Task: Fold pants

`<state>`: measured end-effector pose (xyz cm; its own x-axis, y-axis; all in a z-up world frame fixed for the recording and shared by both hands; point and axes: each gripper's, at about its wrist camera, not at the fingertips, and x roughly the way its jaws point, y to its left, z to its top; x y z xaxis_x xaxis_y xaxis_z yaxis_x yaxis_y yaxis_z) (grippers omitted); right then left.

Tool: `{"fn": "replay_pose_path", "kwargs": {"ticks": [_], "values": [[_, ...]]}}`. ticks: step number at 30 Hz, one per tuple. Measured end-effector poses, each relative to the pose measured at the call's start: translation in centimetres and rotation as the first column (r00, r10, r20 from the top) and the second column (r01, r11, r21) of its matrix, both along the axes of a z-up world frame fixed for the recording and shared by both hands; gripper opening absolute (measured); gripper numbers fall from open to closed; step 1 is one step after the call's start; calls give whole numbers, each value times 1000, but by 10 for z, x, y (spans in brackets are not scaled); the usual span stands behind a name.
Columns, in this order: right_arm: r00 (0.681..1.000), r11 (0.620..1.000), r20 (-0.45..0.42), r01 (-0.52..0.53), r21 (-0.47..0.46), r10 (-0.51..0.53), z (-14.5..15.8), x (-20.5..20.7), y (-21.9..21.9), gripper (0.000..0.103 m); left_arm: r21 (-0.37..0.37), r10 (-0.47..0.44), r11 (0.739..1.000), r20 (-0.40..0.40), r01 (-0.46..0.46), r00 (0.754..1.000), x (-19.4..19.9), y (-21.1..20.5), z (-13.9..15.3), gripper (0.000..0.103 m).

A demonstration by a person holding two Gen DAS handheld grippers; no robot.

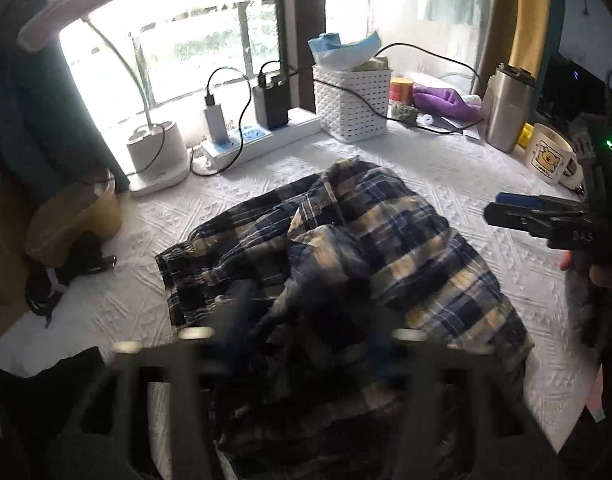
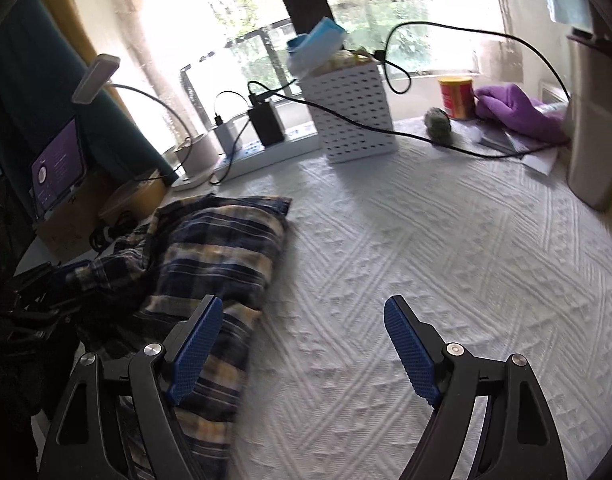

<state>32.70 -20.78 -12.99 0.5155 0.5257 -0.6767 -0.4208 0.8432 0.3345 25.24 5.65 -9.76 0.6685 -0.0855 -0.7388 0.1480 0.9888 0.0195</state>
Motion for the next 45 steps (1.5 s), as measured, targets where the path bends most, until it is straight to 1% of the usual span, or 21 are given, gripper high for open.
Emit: {"fn": "replay_pose_path", "kwargs": {"ticks": [1, 6, 7, 8, 9, 10, 13, 17, 20, 22, 23, 24, 25, 31, 36, 38, 39, 40, 41, 42, 45], "values": [[1000, 1000, 2, -3, 1, 3, 0, 0, 0, 84, -7, 26, 1000, -3, -26, 1000, 4, 8, 1, 16], [999, 999, 15, -34, -4, 34, 1, 7, 10, 84, -113, 116, 987, 38, -111, 993, 12, 46, 17, 13], [999, 999, 24, -49, -6, 49, 2, 9, 15, 80, -127, 137, 983, 38, -131, 990, 16, 56, 18, 13], [998, 998, 29, -62, -10, 62, 3, 10, 18, 72, -134, 150, 980, 37, -144, 988, 19, 61, 18, 13], [996, 996, 37, -83, -28, 84, 4, 13, 26, 54, -145, 164, 977, 34, -157, 986, 23, 69, 16, 13], [995, 995, 40, -94, -36, 95, 4, 15, 30, 49, -155, 170, 974, 29, -164, 985, 27, 73, 14, 13], [992, 992, 16, -123, -8, 124, 0, 30, 41, 46, -185, 189, 965, -1, -186, 982, 39, 88, 0, 13], [990, 990, -35, -139, 35, 140, -6, 55, 52, 46, -234, 184, 951, -105, -204, 977, 54, 100, -28, 14], [982, 984, -90, -163, 71, 169, -15, 68, 60, 46, -278, 179, 937, -144, -213, 973, 56, 106, -39, 16], [973, 979, -128, -179, 101, 191, -23, 76, 67, 43, -276, 181, 936, -149, -216, 972, 55, 107, -40, 28], [968, 975, -146, -186, 120, 203, -28, 79, 70, 36, -281, 184, 934, -147, -219, 972, 56, 109, -41, 29], [961, 969, -161, -202, 140, 224, -33, 82, 75, 17, -293, 184, 930, -149, -221, 972, 56, 111, -42, 30], [961, 969, -157, -207, 135, 227, -34, 82, 77, 11, -305, 184, 926, -153, -223, 971, 56, 113, -44, 30], [971, 977, -128, -193, 87, 203, -32, 95, 86, 9, -316, 179, 924, -147, -217, 973, 56, 116, -50, 31], [981, 983, -68, -184, -19, 183, -30, 89, 95, 9, -324, 199, 915, -151, -239, 968, 54, 120, -48, 33], [986, 986, -46, -162, -46, 160, -26, 86, 94, 9, -326, 220, 910, -142, -256, 965, 51, 122, -40, 40], [988, 987, -38, -149, -57, 147, -23, 84, 93, 9, -325, 236, 907, -133, -267, 963, 48, 123, -36, 48], [990, 988, -32, -139, -67, 137, -22, 84, 91, 9, -325, 252, 904, -122, -279, 960, 44, 124, -31, 54], [992, 989, -20, -125, -80, 124, -17, 81, 89, 10, -327, 269, 899, -109, -291, 957, 38, 127, -25, 55], [994, 990, -4, -107, -94, 107, -12, 78, 85, 16, -333, 278, 895, -100, -296, 955, 32, 128, -20, 56], [997, 993, 24, -74, -96, 77, 2, 64, 67, 16, -342, 297, 888, -81, -307, 951, 13, 127, -9, 59]]}}
